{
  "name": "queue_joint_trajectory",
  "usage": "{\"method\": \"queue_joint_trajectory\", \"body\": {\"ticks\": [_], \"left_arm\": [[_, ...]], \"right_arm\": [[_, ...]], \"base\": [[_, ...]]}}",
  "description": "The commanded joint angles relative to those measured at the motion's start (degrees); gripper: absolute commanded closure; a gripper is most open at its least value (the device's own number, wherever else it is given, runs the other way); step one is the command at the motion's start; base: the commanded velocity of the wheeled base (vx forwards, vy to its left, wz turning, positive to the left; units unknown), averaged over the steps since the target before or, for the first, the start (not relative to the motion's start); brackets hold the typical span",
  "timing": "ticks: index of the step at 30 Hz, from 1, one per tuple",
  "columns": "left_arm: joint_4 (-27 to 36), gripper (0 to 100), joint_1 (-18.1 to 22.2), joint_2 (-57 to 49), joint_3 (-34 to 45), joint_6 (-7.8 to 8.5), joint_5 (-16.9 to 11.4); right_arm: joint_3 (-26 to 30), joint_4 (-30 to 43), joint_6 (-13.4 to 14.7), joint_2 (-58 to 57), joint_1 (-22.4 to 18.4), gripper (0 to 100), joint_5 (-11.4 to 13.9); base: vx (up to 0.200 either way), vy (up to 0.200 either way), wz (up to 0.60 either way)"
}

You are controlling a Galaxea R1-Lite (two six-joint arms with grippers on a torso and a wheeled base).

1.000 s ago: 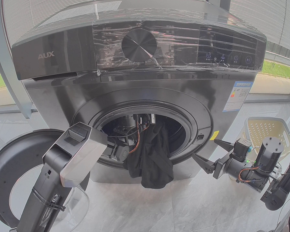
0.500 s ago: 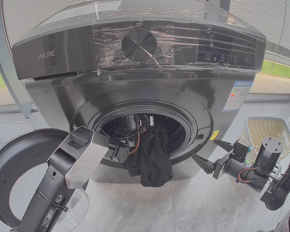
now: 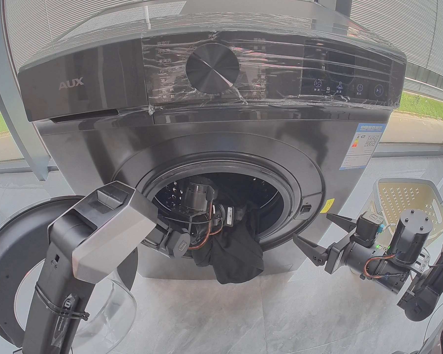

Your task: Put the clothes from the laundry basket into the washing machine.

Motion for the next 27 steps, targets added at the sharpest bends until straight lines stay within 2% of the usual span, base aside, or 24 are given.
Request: {"method": "queue_joint_trajectory", "body": {"ticks": [1, 4, 9, 17, 18, 27], "left_arm": [[3.66, 0, -1.32, -6.69, 7.40, -0.09, -2.99], [3.75, 0, -1.58, -6.69, 8.46, 0.18, -3.43], [3.66, 0, -1.76, -5.11, 9.78, 2.55, -3.52], [2.08, 0, -1.49, -1.60, 8.19, 2.81, -3.52], [1.81, 100, -1.49, -1.60, 8.19, 2.81, -3.52], [-1.61, 100, -0.88, 0.60, 3.89, 2.11, -2.55]], "right_arm": [[0.03, -0.04, -0.03, 0.19, 0.02, 0, 0.03], [-0.06, -0.04, -0.03, 0.19, 0.02, 0, 0.03], [-0.06, -0.04, -0.03, 0.19, 0.02, 0, 0.03], [0.03, -0.04, -0.03, 0.19, 0.11, 0, 0.03], [0.03, -0.04, 0.06, 0.10, 0.37, 0, 0.03], [-0.06, -0.12, 0.06, 0.10, 0.63, 0, 0.03]], "base": [[0.000, 0.000, 0.00], [0.000, 0.000, 0.00], [0.000, 0.000, 0.00], [0.000, 0.000, 0.00], [0.000, 0.000, 0.00], [0.000, 0.000, 0.00]]}}
